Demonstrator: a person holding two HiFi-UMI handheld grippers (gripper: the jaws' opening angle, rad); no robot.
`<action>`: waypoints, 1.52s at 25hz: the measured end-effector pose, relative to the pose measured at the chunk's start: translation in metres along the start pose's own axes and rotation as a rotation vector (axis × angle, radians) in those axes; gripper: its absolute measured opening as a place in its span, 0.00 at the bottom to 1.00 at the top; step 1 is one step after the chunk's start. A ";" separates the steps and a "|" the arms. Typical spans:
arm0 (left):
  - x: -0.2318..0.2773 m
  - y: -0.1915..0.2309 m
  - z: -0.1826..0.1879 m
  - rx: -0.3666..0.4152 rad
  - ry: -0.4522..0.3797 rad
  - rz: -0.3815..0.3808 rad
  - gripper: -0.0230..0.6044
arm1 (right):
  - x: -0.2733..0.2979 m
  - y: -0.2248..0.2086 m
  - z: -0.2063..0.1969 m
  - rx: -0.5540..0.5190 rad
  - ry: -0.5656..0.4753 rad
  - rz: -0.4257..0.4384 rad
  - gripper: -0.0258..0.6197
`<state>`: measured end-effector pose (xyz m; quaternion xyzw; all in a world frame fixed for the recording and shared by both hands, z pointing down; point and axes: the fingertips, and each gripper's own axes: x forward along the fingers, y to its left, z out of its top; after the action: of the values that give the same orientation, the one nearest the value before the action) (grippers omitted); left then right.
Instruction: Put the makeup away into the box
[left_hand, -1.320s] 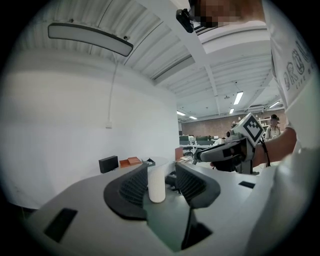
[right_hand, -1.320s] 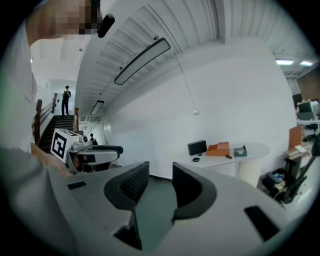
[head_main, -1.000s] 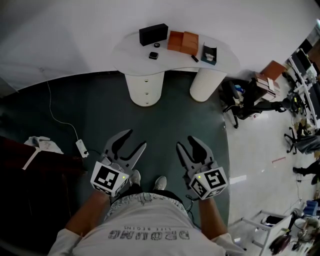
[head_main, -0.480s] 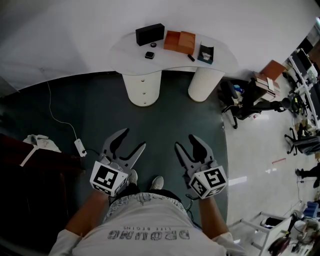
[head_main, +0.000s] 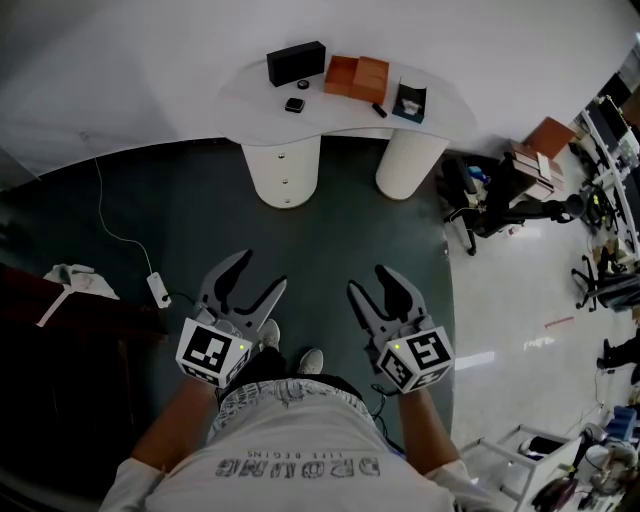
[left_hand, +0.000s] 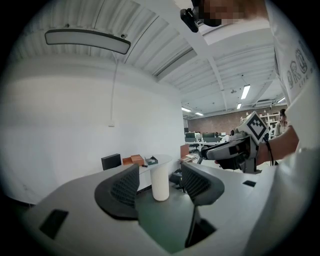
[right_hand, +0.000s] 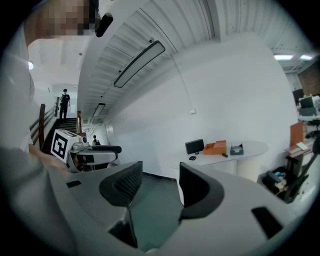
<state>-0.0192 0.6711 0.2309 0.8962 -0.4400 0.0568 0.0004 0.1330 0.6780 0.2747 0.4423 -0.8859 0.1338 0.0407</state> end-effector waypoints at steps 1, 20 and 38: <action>0.002 0.000 -0.001 -0.002 0.000 0.000 0.47 | 0.001 -0.002 -0.001 -0.001 0.001 0.001 0.42; 0.092 0.066 -0.020 -0.036 0.010 -0.033 0.47 | 0.086 -0.063 0.007 0.016 0.039 -0.030 0.42; 0.178 0.216 -0.035 -0.080 0.045 -0.094 0.47 | 0.250 -0.091 0.036 0.038 0.106 -0.071 0.42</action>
<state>-0.0849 0.3998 0.2731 0.9137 -0.3991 0.0594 0.0488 0.0555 0.4226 0.3059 0.4665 -0.8634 0.1726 0.0840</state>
